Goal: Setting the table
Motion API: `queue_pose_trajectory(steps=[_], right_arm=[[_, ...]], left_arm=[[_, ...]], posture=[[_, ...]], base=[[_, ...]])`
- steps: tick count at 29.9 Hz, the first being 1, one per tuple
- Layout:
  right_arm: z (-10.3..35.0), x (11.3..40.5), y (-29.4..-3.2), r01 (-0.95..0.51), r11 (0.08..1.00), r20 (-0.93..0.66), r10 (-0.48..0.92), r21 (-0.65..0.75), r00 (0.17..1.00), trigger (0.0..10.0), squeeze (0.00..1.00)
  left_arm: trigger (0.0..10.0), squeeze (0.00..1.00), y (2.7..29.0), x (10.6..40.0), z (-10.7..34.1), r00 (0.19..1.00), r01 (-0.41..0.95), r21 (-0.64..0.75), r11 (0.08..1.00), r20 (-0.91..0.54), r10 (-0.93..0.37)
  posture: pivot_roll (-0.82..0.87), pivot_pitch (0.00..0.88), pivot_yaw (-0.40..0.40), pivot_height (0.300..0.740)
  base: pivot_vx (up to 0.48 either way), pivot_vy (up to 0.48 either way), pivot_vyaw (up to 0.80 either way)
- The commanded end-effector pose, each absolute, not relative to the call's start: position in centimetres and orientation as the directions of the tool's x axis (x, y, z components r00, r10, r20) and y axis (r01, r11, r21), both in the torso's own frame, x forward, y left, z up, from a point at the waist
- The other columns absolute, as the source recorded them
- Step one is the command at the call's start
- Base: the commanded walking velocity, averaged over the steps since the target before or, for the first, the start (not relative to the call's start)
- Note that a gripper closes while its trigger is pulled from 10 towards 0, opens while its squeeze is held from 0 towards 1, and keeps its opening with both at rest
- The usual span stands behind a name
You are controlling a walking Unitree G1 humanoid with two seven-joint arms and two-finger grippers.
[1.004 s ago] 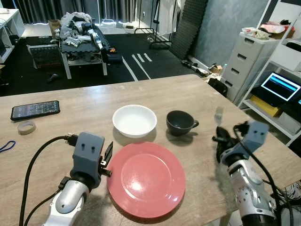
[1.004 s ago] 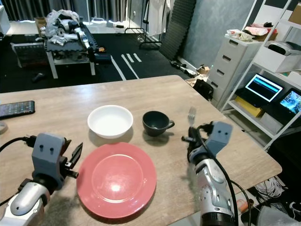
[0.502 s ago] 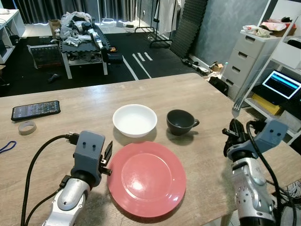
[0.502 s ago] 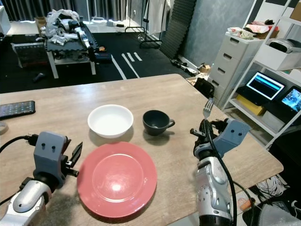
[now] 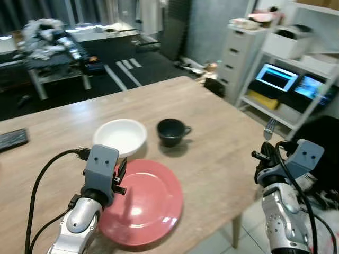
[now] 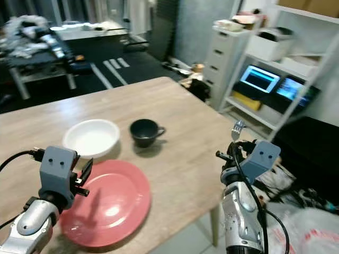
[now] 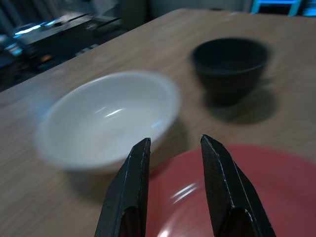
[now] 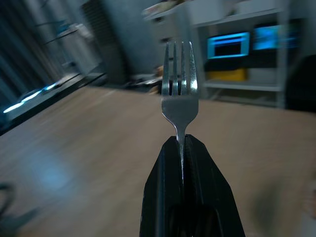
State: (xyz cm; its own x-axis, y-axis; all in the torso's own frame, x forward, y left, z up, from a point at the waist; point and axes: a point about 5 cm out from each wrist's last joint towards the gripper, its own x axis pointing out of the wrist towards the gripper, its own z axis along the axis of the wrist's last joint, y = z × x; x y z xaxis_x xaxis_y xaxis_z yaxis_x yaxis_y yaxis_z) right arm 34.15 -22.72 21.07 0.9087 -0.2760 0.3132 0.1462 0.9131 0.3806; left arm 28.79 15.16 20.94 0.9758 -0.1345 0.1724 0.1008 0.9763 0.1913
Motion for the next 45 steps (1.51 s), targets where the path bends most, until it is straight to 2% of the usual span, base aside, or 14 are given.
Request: queue_pose_trajectory(steps=[1, 45], right_arm=[[20.32, 33.98, -23.17, 0.175, 0.907, 0.285, -0.296, 0.383, 0.912, 10.0, 0.0], [19.65, 34.04, -23.65, 0.217, 0.904, 0.26, -0.324, 0.368, 0.91, 10.0, 0.0]], left_arm=[[10.0, 0.0, 15.11, 28.75, 20.51, 0.98, 0.1, 0.197, 0.975, 0.152, -0.131], [10.0, 0.0, 14.64, 29.13, 20.67, 0.974, 0.118, 0.208, 0.971, 0.164, -0.153]], posture=[[0.1, 0.18, 0.059, 0.74], [0.1, 0.173, 0.065, 0.74]], base=[[0.0, 0.0, -0.8], [0.0, 0.0, -0.8]])
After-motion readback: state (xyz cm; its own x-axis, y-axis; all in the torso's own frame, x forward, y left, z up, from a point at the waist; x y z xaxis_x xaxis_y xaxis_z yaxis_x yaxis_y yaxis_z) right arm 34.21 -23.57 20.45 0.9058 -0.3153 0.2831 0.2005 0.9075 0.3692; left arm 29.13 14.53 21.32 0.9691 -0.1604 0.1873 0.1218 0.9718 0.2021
